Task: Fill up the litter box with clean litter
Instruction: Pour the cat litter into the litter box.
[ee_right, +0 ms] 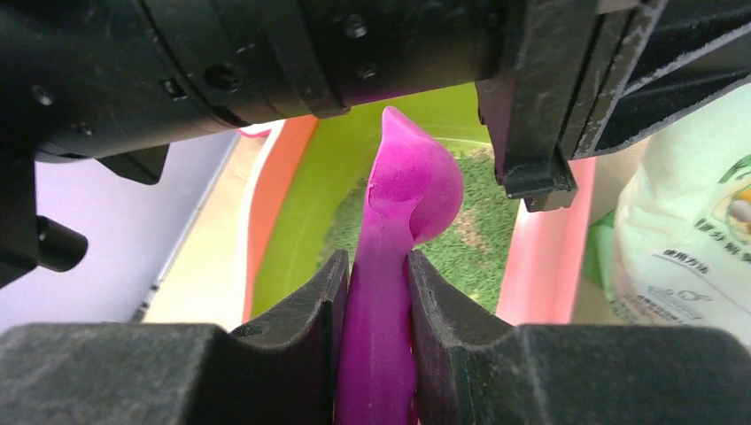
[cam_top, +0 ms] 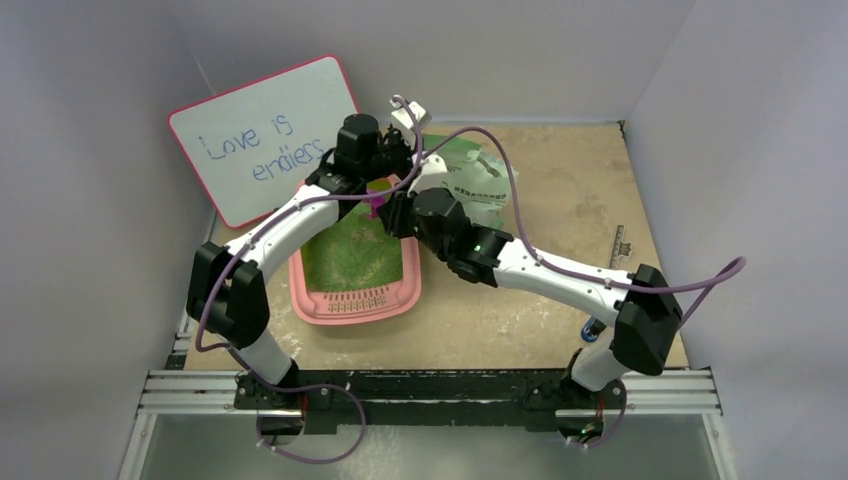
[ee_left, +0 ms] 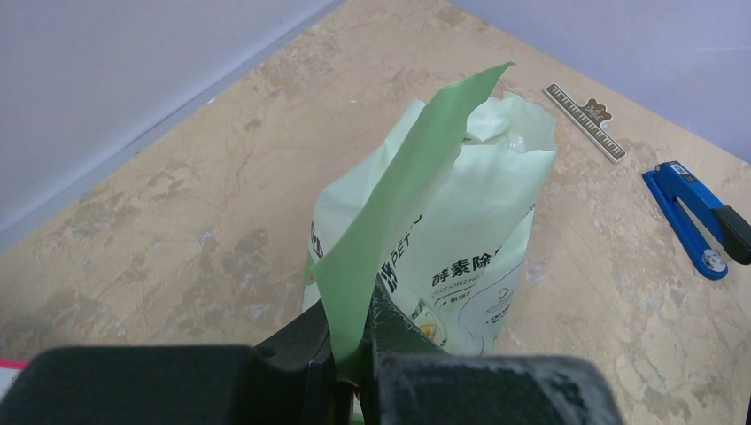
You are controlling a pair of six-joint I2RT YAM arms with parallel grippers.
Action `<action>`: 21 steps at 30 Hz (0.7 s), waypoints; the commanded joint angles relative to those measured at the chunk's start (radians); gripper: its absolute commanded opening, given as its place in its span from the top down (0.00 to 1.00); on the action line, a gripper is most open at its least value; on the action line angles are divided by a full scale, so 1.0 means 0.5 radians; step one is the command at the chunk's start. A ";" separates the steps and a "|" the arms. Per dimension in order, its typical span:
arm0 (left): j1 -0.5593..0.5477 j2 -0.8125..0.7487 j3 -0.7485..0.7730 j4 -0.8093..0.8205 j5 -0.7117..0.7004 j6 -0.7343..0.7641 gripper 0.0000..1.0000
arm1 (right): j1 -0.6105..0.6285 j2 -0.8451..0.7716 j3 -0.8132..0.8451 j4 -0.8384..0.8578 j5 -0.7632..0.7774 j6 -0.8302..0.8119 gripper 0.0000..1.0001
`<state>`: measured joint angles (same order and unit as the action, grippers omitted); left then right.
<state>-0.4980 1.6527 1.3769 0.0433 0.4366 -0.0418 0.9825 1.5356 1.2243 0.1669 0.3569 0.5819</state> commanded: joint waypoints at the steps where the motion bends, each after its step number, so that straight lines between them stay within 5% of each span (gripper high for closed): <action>1: 0.008 -0.116 0.069 0.242 -0.021 -0.017 1.00 | 0.046 -0.007 0.137 0.059 0.299 -0.335 1.00; 15: 0.008 -0.127 0.075 0.213 -0.020 0.005 1.00 | 0.160 0.037 0.068 0.289 0.029 -1.224 1.00; 21: 0.009 -0.133 0.072 0.200 -0.016 0.014 1.00 | 0.160 -0.188 -0.043 0.212 -0.075 -0.932 1.00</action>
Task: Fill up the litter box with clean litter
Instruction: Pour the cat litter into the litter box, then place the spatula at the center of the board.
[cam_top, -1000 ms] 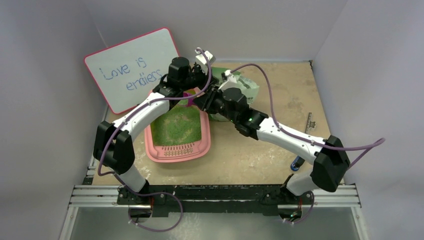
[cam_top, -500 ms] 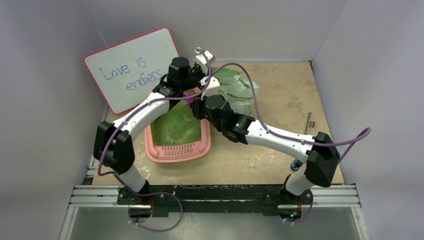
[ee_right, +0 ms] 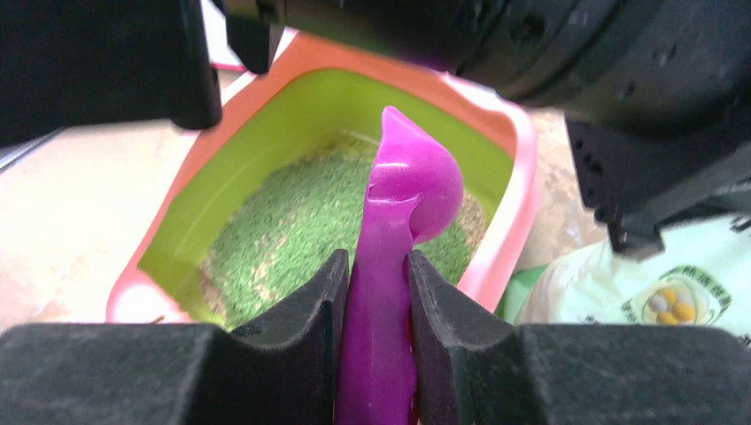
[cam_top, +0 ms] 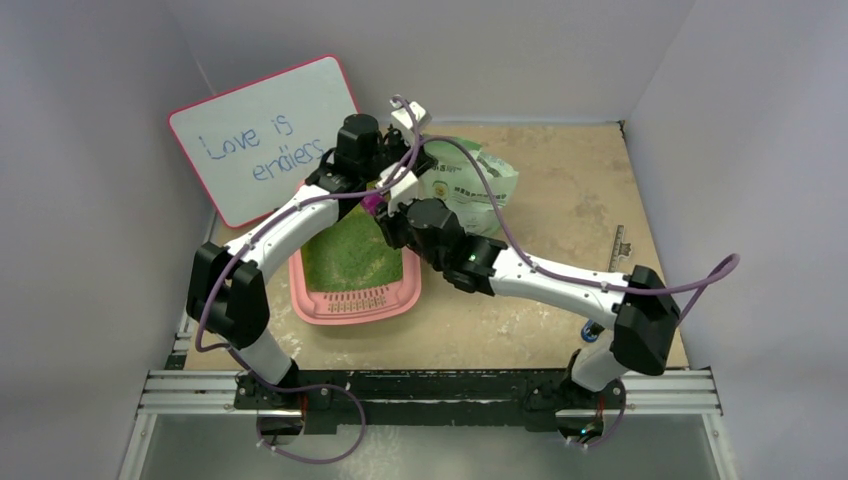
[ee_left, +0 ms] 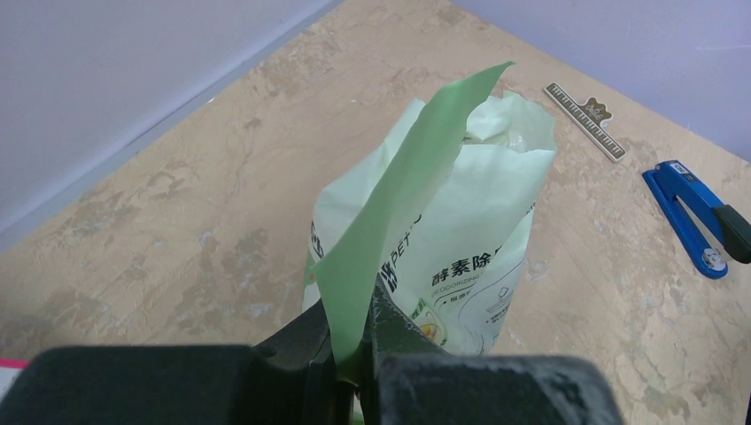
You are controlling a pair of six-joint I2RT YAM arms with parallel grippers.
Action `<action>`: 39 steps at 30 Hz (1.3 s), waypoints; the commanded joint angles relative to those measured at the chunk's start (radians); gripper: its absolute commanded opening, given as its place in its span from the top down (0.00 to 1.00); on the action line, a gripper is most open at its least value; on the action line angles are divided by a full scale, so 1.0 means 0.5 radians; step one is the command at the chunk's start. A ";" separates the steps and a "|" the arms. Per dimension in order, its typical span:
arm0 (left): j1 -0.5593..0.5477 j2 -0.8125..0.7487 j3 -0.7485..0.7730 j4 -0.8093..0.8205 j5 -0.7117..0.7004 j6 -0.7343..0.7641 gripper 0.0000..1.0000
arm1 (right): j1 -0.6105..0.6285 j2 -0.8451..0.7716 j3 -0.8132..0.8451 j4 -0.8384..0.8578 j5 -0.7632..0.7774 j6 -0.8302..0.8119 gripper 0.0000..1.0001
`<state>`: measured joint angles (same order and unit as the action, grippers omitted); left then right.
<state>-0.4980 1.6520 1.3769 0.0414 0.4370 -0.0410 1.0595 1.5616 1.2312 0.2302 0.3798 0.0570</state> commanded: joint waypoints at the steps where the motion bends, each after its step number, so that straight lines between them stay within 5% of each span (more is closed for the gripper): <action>1: 0.008 -0.133 0.073 0.207 -0.019 0.012 1.00 | 0.003 -0.319 -0.096 0.075 -0.136 0.208 1.00; 9: 0.008 -0.132 0.079 0.231 -0.005 0.007 1.00 | -0.109 -1.080 -0.479 -0.311 -0.435 0.867 1.00; 14: 0.008 -0.135 0.038 0.260 -0.008 -0.002 1.00 | -0.548 -1.689 -0.772 -0.730 -0.629 1.382 1.00; 24: 0.008 -0.117 -0.011 0.355 -0.006 -0.071 1.00 | -0.736 -2.135 -0.652 -2.121 -0.036 1.970 1.00; 33: 0.008 -0.136 -0.016 0.357 0.014 -0.080 1.00 | -0.768 -1.870 -0.964 -1.515 -0.535 1.898 1.00; 39: 0.008 -0.179 -0.062 0.349 0.040 -0.075 1.00 | -1.357 -1.591 -1.280 -0.752 -1.660 1.831 1.00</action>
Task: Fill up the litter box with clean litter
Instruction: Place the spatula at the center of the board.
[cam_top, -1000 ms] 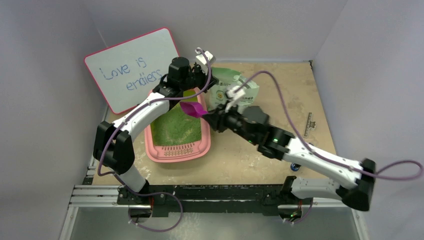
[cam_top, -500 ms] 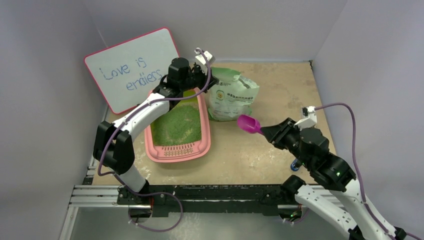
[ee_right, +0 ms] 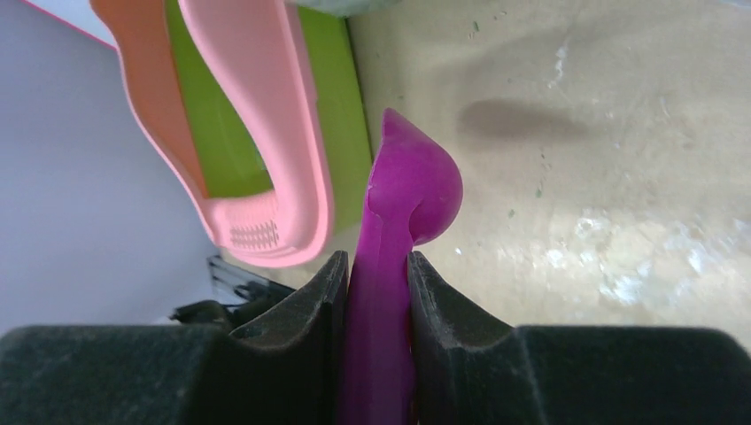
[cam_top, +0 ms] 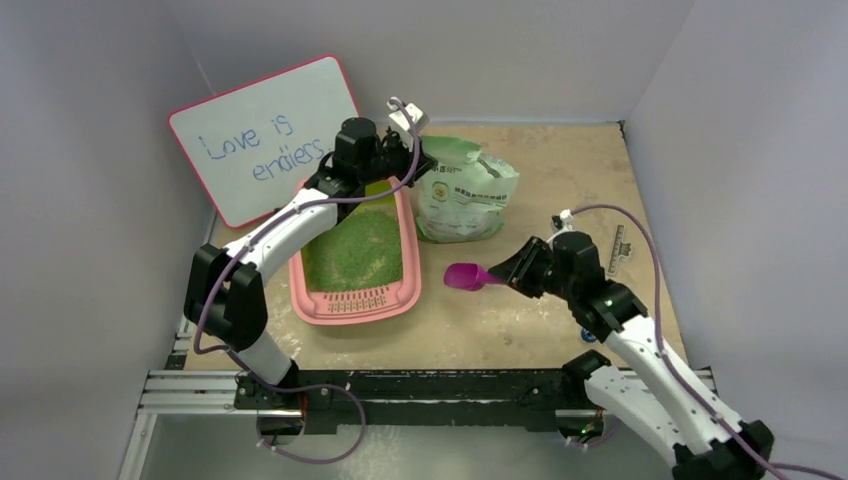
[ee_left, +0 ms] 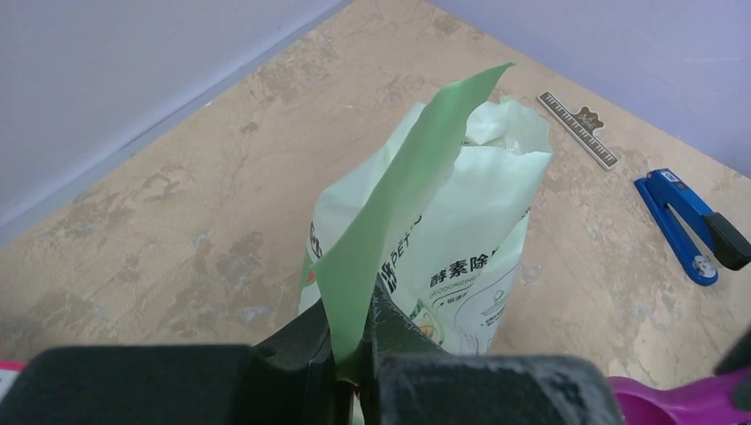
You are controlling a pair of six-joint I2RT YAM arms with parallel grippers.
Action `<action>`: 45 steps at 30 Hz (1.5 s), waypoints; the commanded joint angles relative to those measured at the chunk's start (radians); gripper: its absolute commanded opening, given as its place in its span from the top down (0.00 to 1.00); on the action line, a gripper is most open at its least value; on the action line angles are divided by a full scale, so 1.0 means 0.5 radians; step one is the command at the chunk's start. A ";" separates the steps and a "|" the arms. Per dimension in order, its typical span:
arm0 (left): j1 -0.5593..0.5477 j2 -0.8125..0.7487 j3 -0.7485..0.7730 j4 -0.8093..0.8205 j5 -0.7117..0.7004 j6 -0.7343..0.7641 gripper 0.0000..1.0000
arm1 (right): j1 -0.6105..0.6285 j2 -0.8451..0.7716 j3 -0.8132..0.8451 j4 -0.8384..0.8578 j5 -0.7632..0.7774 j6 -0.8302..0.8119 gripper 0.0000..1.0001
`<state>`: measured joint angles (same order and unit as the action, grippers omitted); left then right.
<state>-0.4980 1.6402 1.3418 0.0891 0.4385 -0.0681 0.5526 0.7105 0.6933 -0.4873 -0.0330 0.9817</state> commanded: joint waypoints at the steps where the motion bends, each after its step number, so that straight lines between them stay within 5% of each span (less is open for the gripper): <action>1: 0.008 -0.161 0.008 0.248 0.037 -0.020 1.00 | -0.455 0.164 -0.284 0.824 -1.040 0.036 1.00; 4: 0.008 -0.182 0.002 0.235 0.068 -0.023 1.00 | -0.665 0.307 -0.479 1.206 -1.322 0.155 1.00; 12: 0.008 -0.223 -0.032 0.199 0.071 -0.006 1.00 | -0.822 0.839 -0.629 1.549 -1.663 0.117 0.94; 20: 0.008 -0.226 -0.027 0.173 0.087 0.017 1.00 | -0.860 0.587 -0.219 0.438 -0.827 -0.355 0.26; 23: 0.007 -0.217 -0.026 0.173 0.092 0.013 1.00 | -0.866 0.510 0.045 0.234 -0.517 -0.467 0.24; 26: 0.007 -0.215 -0.041 0.218 0.099 -0.029 1.00 | -0.866 0.394 0.140 0.431 -0.326 -0.652 0.21; 29: 0.008 -0.221 -0.049 0.243 0.099 -0.057 1.00 | -0.866 0.415 0.235 0.619 -0.359 -0.839 0.20; 32: 0.008 -0.233 -0.042 0.219 0.080 -0.042 1.00 | -0.866 0.558 0.388 0.406 -0.450 -0.930 0.21; 36: 0.007 -0.244 -0.039 0.203 0.083 -0.033 1.00 | -0.870 0.604 0.257 0.591 -0.434 -0.868 0.18; 42: 0.008 -0.276 -0.068 0.227 0.053 -0.094 1.00 | -0.911 0.789 0.296 1.171 -0.933 -1.107 0.14; 45: 0.008 -0.326 -0.127 0.304 0.037 -0.158 1.00 | -0.983 1.055 0.462 1.199 -1.211 -1.167 0.13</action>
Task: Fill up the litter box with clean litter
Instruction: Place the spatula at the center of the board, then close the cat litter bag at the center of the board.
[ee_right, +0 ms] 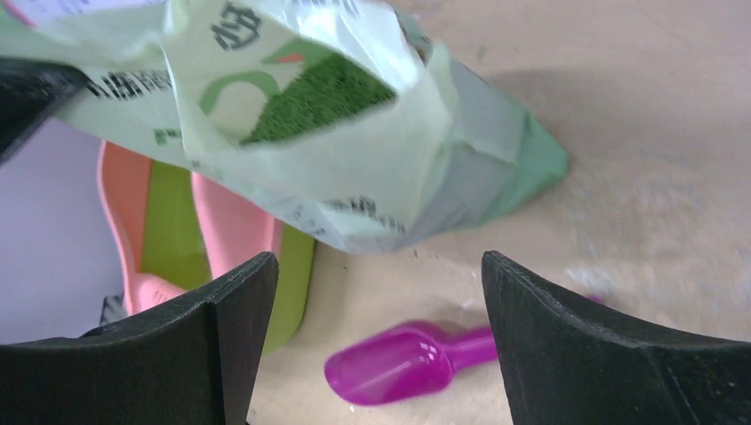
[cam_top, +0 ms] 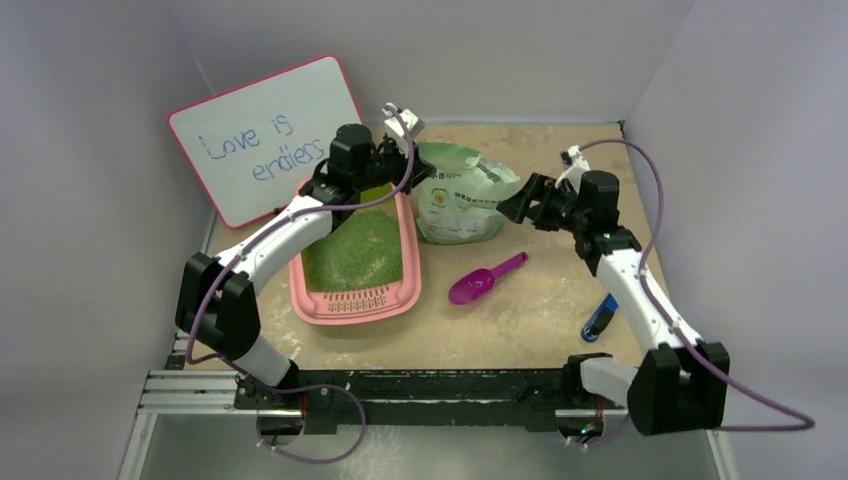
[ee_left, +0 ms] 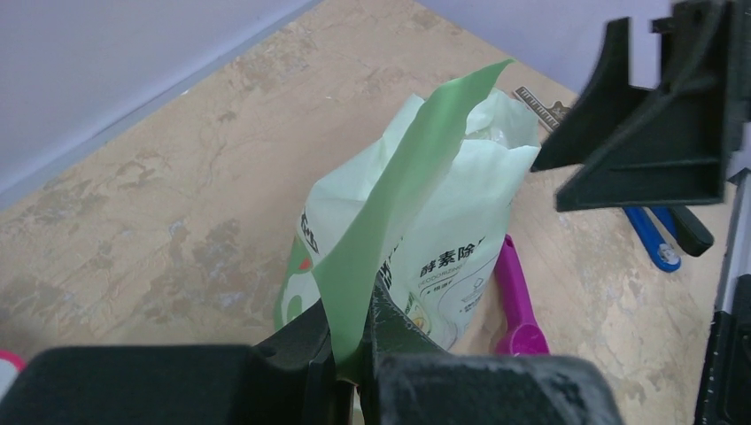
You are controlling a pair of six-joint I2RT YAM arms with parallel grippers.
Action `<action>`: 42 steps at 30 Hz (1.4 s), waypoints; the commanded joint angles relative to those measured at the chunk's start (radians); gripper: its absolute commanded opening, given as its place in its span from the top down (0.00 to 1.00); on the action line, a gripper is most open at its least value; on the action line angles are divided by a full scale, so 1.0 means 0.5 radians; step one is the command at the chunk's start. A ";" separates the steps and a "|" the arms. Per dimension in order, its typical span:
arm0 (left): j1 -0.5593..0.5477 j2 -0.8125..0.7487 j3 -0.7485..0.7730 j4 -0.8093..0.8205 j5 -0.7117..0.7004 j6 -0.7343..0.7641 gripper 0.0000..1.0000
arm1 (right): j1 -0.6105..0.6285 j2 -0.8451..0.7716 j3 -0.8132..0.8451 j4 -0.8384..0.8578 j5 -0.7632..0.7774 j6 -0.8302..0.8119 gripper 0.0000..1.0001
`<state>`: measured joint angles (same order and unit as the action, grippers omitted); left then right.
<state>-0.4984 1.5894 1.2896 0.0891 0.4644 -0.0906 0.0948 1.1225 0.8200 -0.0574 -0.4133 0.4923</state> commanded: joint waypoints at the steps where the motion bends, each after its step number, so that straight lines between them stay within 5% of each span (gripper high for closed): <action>1: 0.009 -0.234 -0.030 0.313 -0.015 -0.127 1.00 | -0.090 0.328 0.223 0.446 -0.618 -0.186 0.14; 4: 0.009 -0.236 -0.027 0.315 -0.008 -0.162 1.00 | -0.156 0.523 0.270 0.651 -0.961 -0.197 0.09; 8: 0.009 -0.221 -0.030 0.357 -0.004 -0.223 1.00 | -0.182 0.605 0.119 1.408 -1.301 -0.058 0.08; 13: 0.009 -0.175 0.029 0.395 0.038 -0.296 1.00 | -0.185 0.850 0.364 1.023 -1.594 -0.663 0.09; 15: 0.009 -0.164 0.037 0.414 0.054 -0.318 1.00 | -0.185 0.949 0.357 1.278 -1.844 -0.638 0.10; 19: 0.009 -0.148 0.059 0.364 0.044 -0.286 1.00 | -0.185 0.941 0.252 1.779 -1.740 -0.629 0.06; 25: 0.009 -0.152 0.073 0.322 0.101 -0.227 1.00 | -0.283 1.056 0.632 0.795 -1.867 -1.429 0.12; 31: 0.009 -0.153 0.090 0.255 0.102 -0.163 1.00 | -0.349 1.094 0.726 0.690 -2.028 -1.448 0.24; 37: 0.009 -0.107 0.131 0.269 0.104 -0.178 1.00 | -0.331 1.088 0.871 0.049 -2.139 -1.980 0.06; 42: 0.009 -0.096 0.147 0.265 0.108 -0.188 1.00 | -0.326 1.180 1.087 -0.440 -2.033 -2.352 0.03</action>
<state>-0.4988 1.5715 1.2758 0.0811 0.4870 -0.1829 -0.0731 1.6844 1.2545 -0.0284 -1.4170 -0.4648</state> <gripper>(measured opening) 0.025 0.962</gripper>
